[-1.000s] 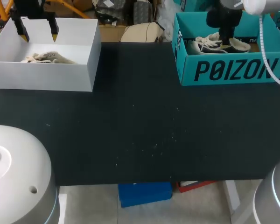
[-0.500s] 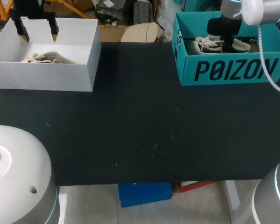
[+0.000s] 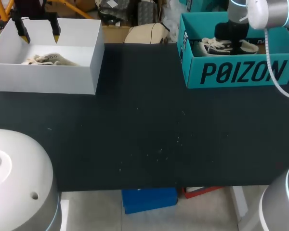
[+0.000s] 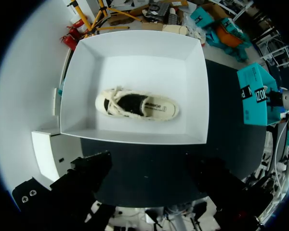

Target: Take the shoe out of the shoebox, open the shoe tongue, remove and reinsert the insole, then place the shoe into the shoebox

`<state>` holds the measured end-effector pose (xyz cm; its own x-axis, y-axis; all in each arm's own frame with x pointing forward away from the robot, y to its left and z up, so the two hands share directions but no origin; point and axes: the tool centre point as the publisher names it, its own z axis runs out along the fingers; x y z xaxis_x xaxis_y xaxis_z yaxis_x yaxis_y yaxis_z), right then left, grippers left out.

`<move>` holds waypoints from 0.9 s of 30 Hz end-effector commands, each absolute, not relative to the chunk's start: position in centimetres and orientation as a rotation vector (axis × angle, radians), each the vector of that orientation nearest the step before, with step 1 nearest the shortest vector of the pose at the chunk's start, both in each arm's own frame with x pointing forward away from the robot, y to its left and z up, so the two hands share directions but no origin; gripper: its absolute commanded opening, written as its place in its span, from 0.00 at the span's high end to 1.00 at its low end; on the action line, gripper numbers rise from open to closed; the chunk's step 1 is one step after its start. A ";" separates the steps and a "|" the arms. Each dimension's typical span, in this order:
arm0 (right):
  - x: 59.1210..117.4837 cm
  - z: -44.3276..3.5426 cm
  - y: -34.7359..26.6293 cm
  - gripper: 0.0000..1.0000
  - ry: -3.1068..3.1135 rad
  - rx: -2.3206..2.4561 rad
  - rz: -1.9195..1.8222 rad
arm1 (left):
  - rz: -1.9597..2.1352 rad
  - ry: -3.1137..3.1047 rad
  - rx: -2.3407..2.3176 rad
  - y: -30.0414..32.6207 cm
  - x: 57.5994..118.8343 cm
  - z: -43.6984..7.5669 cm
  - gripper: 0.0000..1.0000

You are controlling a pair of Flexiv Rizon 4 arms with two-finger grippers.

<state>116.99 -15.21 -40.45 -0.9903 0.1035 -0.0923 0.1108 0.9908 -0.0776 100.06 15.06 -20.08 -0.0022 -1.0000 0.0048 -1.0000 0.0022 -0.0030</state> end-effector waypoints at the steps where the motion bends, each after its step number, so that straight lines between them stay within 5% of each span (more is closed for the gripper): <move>1: 117.8 -41.0 -15.4 1.00 3.049 0.163 -0.163 | 0.005 -2.223 2.219 15.1 100.0 -20.1 0.00; 27: 113.4 -22.7 -18.8 1.00 2.733 0.207 -0.233 | 0.005 -2.223 2.219 15.1 100.0 -20.1 0.00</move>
<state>117.67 -19.44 -29.36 -0.9496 0.1373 -0.2819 0.1819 0.9735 -0.1388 100.06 15.06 -20.08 -0.0022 -1.0000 0.0048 -1.0000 0.0022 -0.0030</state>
